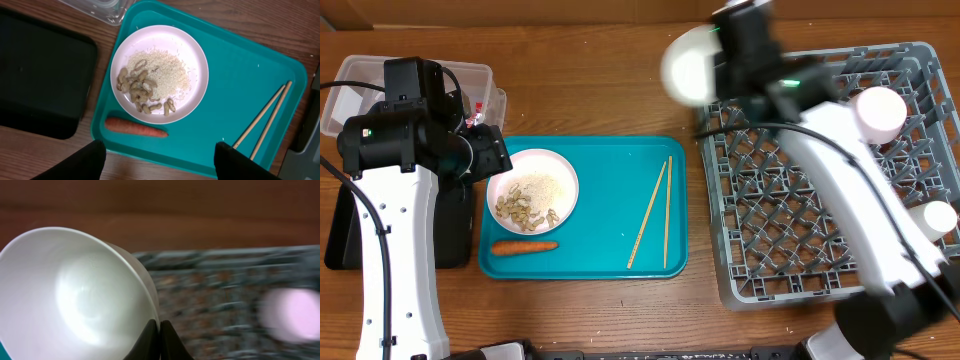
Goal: Sort waste into correct bins and load items into the dishwasher
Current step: 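Place the white bowl in the rack's back area and release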
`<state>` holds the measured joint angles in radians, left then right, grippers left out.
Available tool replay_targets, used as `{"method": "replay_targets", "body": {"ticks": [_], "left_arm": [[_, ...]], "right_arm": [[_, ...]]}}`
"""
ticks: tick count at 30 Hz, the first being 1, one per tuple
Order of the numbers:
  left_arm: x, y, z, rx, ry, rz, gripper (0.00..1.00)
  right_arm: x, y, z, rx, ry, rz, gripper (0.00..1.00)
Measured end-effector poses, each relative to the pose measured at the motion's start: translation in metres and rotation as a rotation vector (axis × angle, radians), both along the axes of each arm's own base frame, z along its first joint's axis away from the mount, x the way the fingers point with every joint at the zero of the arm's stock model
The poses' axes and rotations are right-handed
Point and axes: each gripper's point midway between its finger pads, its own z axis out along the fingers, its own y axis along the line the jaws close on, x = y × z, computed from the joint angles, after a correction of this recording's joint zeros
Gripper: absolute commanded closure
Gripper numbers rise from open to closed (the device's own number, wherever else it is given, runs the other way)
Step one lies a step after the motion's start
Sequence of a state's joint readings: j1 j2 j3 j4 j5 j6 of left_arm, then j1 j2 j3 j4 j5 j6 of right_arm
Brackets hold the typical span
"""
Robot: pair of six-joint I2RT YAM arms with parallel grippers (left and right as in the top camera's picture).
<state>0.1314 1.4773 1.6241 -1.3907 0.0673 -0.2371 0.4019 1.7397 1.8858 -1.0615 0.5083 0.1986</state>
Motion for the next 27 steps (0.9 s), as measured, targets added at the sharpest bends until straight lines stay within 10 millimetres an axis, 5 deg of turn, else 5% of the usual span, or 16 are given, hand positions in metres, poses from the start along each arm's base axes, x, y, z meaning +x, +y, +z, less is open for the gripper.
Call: {"method": "replay_targets", "body": {"ticks": [5,11,17,27], "left_arm": [[0.0,0.0,0.0,0.0,-0.001,0.0,0.29],[0.001,0.0,0.0,0.001,-0.003,0.0,0.28],[0.001,0.0,0.0,0.001,-0.003,0.0,0.28],[0.001,0.0,0.0,0.001,-0.004,0.0,0.29]], "right_arm": [[-0.019,-0.13,0.034,-0.336,-0.104,-0.482,0.96],[-0.035,-0.211,-0.002,-0.55,-0.042,-0.767,0.96],[-0.044,-0.238,-0.042,-0.621,0.03,-0.833,0.96],[-0.051,-0.212,-0.112,-0.657,0.109,-0.736,0.96]]}}
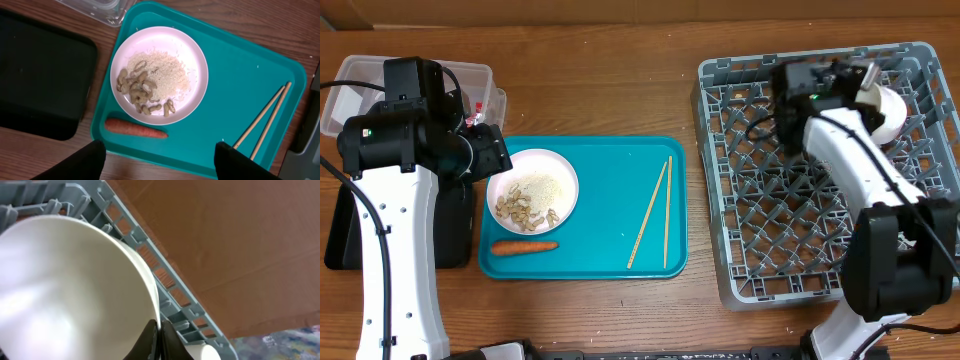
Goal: Sort waste into correct bins and load items into the dishwasher
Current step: 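Place the white bowl in the rack's back area and release, then reach the right gripper to the wooden chopsticks and grasp them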
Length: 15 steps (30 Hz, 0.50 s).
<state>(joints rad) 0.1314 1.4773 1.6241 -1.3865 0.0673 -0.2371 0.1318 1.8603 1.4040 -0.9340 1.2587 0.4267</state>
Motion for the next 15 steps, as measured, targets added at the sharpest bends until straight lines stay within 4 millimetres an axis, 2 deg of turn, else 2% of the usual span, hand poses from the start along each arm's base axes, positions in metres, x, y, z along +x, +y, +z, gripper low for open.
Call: {"method": "replay_targets", "body": {"ticks": [6,11,15], "left_arm": [[0.001,0.0,0.0,0.0,-0.002,0.0,0.28],[0.0,0.0,0.0,0.0,-0.002,0.0,0.28],[0.001,0.0,0.0,0.001,-0.002,0.0,0.28]], "right_arm": [[-0.005,0.021,-0.008,-0.058,0.026,0.05,0.96],[-0.001,0.051,-0.014,-0.034,0.043,0.131,0.94],[-0.004,0.074,-0.03,0.036,0.107,0.194,0.46]]}}
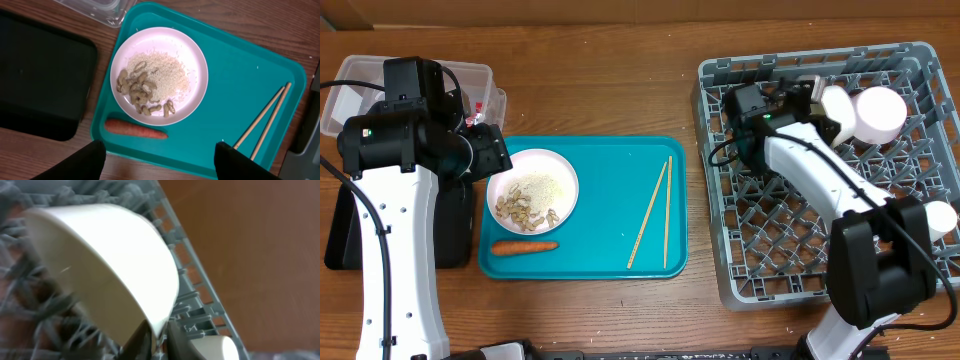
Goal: Sort waste into correct bins and load items into the dishwasher
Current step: 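Reach the right gripper to the wooden chopsticks and grasp them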
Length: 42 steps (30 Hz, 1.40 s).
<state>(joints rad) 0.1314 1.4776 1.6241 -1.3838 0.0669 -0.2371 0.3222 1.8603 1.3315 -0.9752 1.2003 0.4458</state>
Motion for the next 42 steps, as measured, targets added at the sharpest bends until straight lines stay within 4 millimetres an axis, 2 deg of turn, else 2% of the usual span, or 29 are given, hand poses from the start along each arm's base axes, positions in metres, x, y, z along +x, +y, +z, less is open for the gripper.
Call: {"method": "replay_targets", "body": {"ticks": [2,4,6,11,15,19,21,25,27,31,37,42], "left_arm": [[0.0,0.0,0.0,0.0,0.0,0.0,0.28],[0.0,0.0,0.0,0.0,0.0,0.0,0.28],[0.0,0.0,0.0,0.0,0.0,0.0,0.28],[0.0,0.0,0.0,0.0,0.0,0.0,0.28],[0.0,0.0,0.0,0.0,0.0,0.0,0.27],[0.0,0.0,0.0,0.0,0.0,0.0,0.25],[0.0,0.0,0.0,0.0,0.0,0.0,0.24],[0.0,0.0,0.0,0.0,0.0,0.0,0.22],[0.0,0.0,0.0,0.0,0.0,0.0,0.22],[0.0,0.0,0.0,0.0,0.0,0.0,0.22],[-0.001,0.0,0.0,-0.001,0.003,0.0,0.22],[-0.001,0.0,0.0,-0.001,0.004,0.0,0.22]], "right_arm": [[-0.003,0.012,-0.01,0.042,0.045,0.03,0.16],[-0.007,0.021,-0.018,0.081,0.082,0.053,0.0],[-0.012,0.03,-0.025,0.119,0.119,0.067,0.0],[-0.033,0.032,-0.034,0.175,0.184,0.025,0.0],[-0.032,0.039,-0.025,0.249,0.158,0.012,0.0],[-0.024,0.052,0.011,0.382,0.033,0.037,0.0],[-0.019,0.066,0.034,0.5,-0.024,0.092,0.02],[-0.019,0.115,0.072,0.801,-0.037,0.307,0.09],[-0.029,0.144,0.079,0.948,0.012,0.41,0.09],[-0.054,0.197,0.066,1.124,0.169,0.514,0.09],[-0.085,0.265,0.022,1.216,0.362,0.544,0.09],[-0.105,0.296,-0.025,1.222,0.486,0.452,0.09]]}}
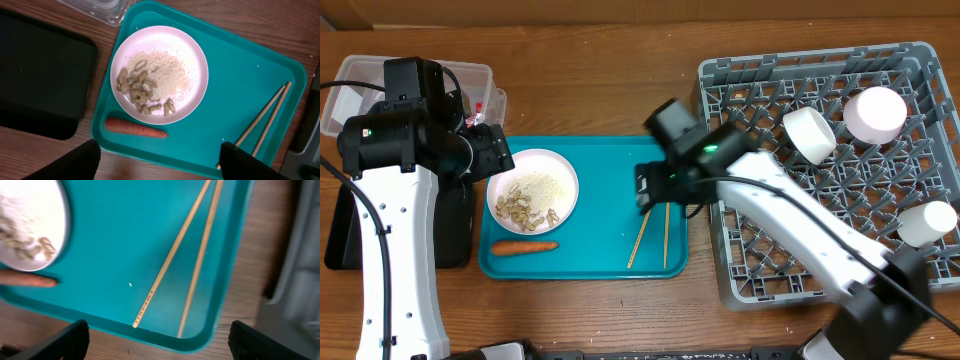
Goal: Sort waste into correct bins and load items into the dishwasher
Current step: 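Reach the right gripper to the wooden chopsticks and grasp them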
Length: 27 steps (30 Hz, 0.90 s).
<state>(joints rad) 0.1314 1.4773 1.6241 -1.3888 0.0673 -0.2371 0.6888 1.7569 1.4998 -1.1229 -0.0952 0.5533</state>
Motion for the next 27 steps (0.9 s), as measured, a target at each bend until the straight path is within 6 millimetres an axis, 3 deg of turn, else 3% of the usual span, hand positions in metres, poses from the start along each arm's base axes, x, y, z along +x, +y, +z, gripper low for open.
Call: {"method": "replay_targets", "body": {"ticks": [6,15,18,27], "left_arm": [[-0.001,0.0,0.0,0.0,0.003,0.0,0.21],[-0.001,0.0,0.0,0.0,0.003,0.0,0.21],[-0.001,0.0,0.0,0.0,0.003,0.0,0.21],[-0.001,0.0,0.0,0.0,0.003,0.0,0.21]], "right_arm": [[-0.005,0.022,-0.053,-0.044,0.107,-0.086,0.14],[-0.009,0.025,-0.105,-0.11,0.212,-0.165,0.21],[-0.01,0.025,-0.116,-0.124,0.233,-0.178,0.22],[-0.011,0.024,-0.121,-0.131,0.246,-0.194,0.31]]}}
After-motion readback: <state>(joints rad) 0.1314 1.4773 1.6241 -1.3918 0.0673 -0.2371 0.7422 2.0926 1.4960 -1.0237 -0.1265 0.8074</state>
